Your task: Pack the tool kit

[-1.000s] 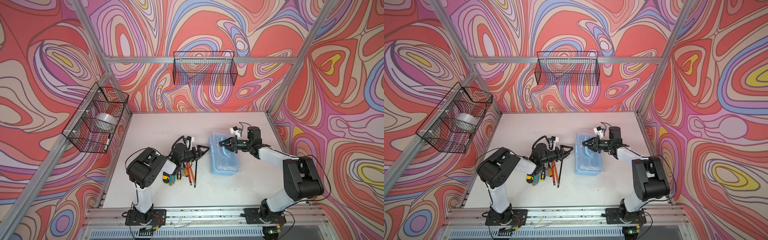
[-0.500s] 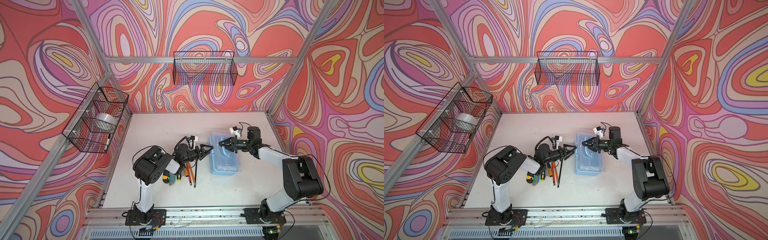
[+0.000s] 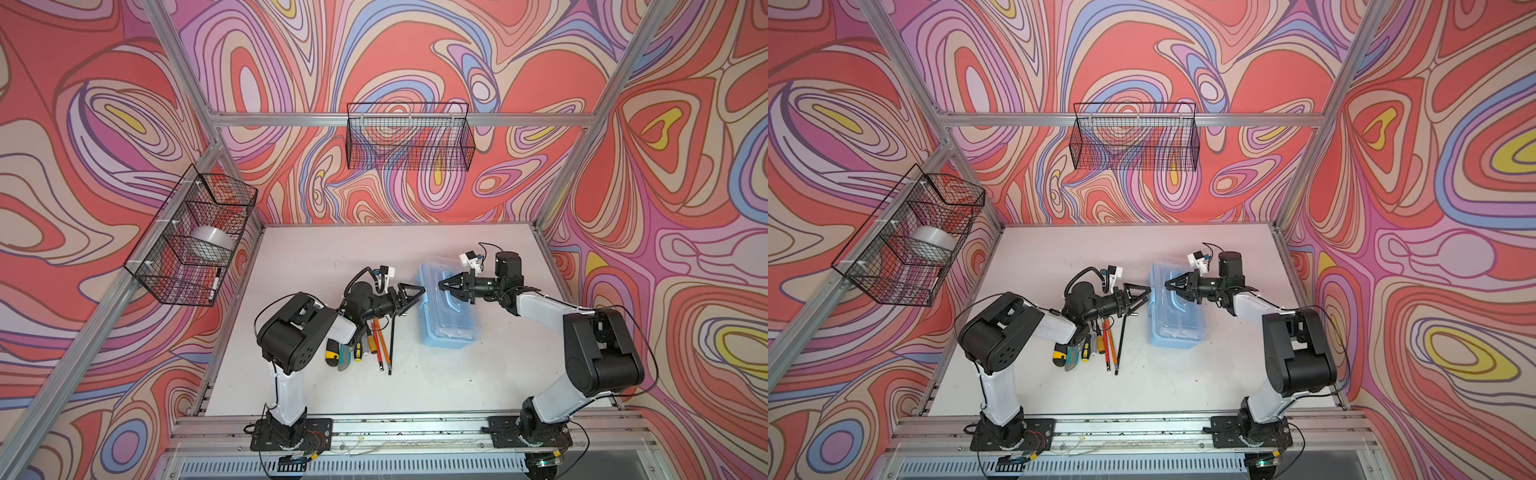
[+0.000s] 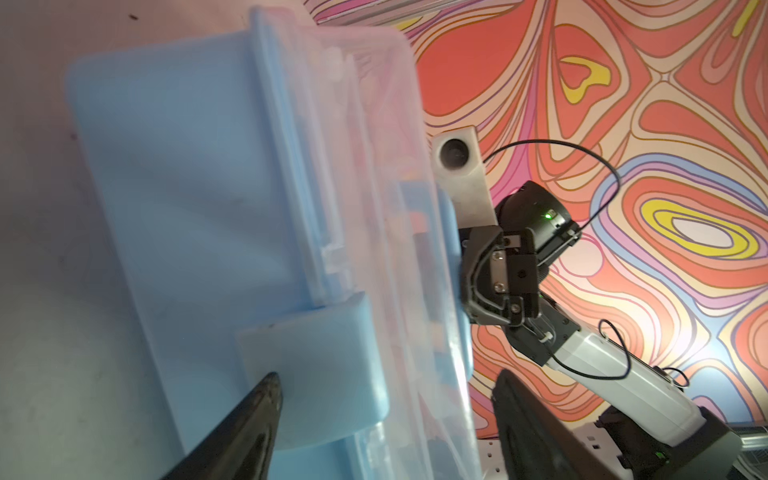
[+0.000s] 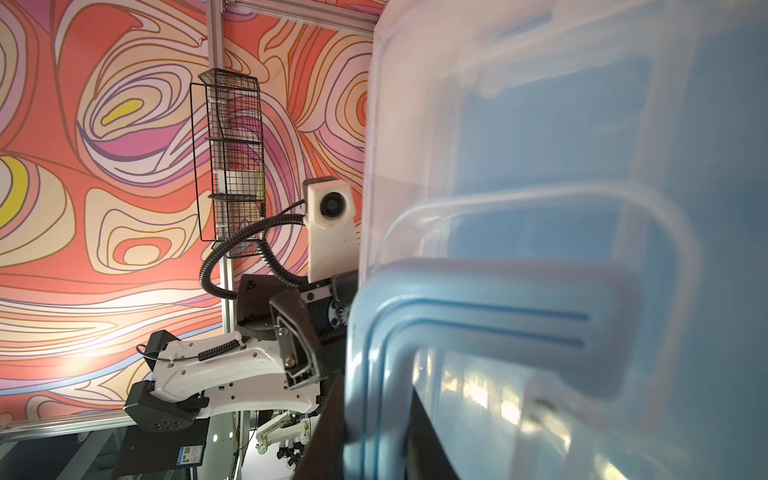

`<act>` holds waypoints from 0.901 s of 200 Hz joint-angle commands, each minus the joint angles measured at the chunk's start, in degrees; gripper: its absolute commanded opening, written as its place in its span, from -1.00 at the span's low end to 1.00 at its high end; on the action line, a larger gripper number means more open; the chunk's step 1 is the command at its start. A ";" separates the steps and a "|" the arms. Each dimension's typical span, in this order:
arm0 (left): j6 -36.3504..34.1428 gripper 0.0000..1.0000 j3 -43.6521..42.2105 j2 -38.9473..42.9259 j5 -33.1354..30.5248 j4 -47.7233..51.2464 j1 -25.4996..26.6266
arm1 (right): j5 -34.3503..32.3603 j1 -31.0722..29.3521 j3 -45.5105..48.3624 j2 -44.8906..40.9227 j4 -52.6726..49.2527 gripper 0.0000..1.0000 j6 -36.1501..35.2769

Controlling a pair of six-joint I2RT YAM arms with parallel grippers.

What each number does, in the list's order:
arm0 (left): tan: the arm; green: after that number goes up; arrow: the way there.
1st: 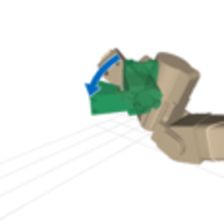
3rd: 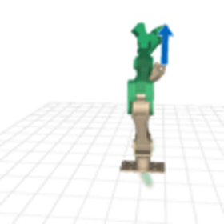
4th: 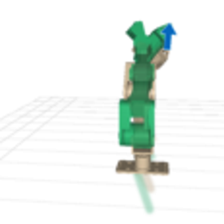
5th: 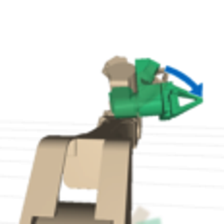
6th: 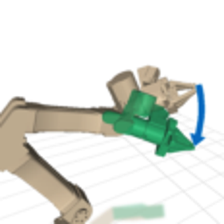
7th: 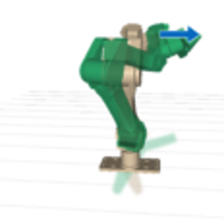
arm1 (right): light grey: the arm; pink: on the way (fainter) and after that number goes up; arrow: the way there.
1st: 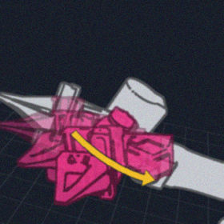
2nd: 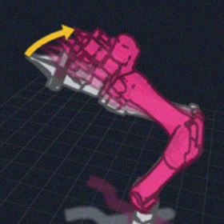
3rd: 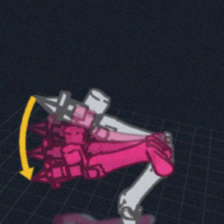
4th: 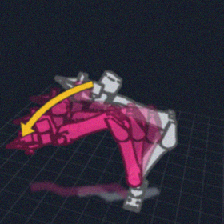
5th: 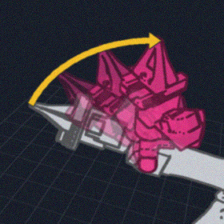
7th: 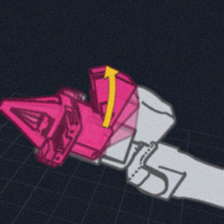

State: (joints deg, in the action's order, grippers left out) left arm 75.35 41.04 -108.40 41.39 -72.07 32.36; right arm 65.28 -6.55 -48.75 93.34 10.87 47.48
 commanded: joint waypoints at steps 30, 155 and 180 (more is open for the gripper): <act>0.85 0.60 0.65 3.93 3.17 -6.10 -1.66 | -5.33 -0.44 1.80 3.70 -2.02 -1.00 -5.13; -2.49 0.59 -2.24 -2.64 4.27 -6.15 -2.01 | 3.57 0.95 6.39 7.63 20.72 -1.00 9.56; -2.67 0.59 -0.85 -3.24 4.55 -6.15 -1.97 | 2.84 0.93 5.78 7.50 17.12 -1.00 7.02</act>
State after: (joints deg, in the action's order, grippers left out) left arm 73.49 38.04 -110.59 44.40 -74.78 30.33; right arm 71.42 -5.28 -45.10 97.51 32.16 60.82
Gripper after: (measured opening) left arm 0.797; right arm 0.181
